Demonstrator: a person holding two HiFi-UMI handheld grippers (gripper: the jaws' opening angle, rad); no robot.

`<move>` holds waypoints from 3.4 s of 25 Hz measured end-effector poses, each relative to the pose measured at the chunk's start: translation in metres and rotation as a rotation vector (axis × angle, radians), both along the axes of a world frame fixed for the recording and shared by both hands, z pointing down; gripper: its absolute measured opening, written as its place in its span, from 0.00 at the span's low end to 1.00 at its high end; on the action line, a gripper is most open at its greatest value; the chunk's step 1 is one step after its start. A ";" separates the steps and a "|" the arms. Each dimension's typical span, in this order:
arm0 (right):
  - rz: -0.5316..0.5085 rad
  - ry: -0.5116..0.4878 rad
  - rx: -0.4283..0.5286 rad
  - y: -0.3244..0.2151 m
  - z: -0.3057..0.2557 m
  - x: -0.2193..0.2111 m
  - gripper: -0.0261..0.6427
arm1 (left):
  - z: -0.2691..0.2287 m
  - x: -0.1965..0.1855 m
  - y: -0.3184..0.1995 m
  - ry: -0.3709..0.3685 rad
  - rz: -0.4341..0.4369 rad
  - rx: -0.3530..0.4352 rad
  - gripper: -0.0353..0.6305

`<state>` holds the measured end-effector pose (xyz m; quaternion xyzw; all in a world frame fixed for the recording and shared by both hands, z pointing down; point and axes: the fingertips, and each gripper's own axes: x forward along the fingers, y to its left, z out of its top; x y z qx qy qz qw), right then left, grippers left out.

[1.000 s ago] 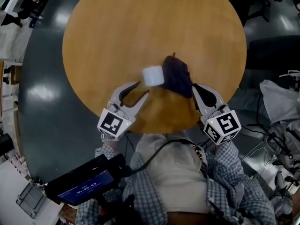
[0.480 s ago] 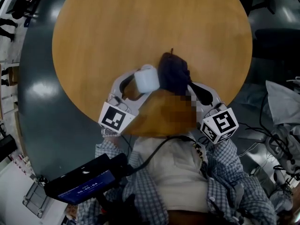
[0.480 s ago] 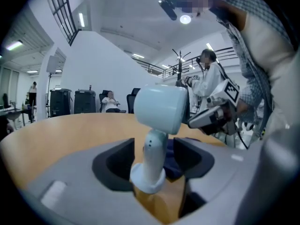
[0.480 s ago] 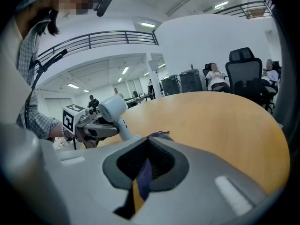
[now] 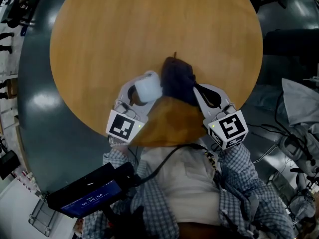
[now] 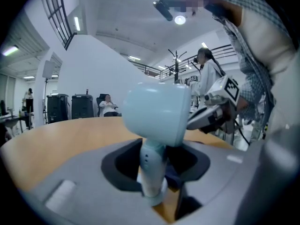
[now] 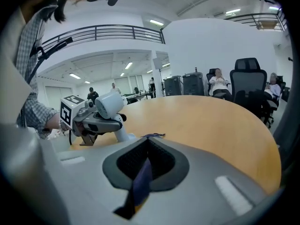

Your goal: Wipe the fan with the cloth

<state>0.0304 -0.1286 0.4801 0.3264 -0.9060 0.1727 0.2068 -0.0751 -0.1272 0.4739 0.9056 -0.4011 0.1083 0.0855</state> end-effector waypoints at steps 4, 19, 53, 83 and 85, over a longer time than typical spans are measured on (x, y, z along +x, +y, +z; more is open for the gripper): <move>-0.065 0.067 0.018 -0.008 0.009 -0.007 0.10 | 0.003 0.001 0.004 -0.046 0.011 0.009 0.30; -0.312 0.424 0.009 -0.015 0.093 -0.043 0.36 | -0.004 -0.007 0.016 -0.020 -0.119 -0.009 0.29; -0.215 -0.541 0.333 0.002 -0.296 -0.087 0.17 | -0.169 0.002 0.008 0.134 -0.088 0.284 0.28; -0.066 -0.419 0.353 -0.011 -0.228 -0.032 0.17 | -0.194 0.002 -0.005 0.279 -0.073 0.333 0.27; -0.113 -0.461 0.470 0.005 -0.276 -0.036 0.17 | -0.195 0.001 -0.006 0.285 -0.076 0.334 0.27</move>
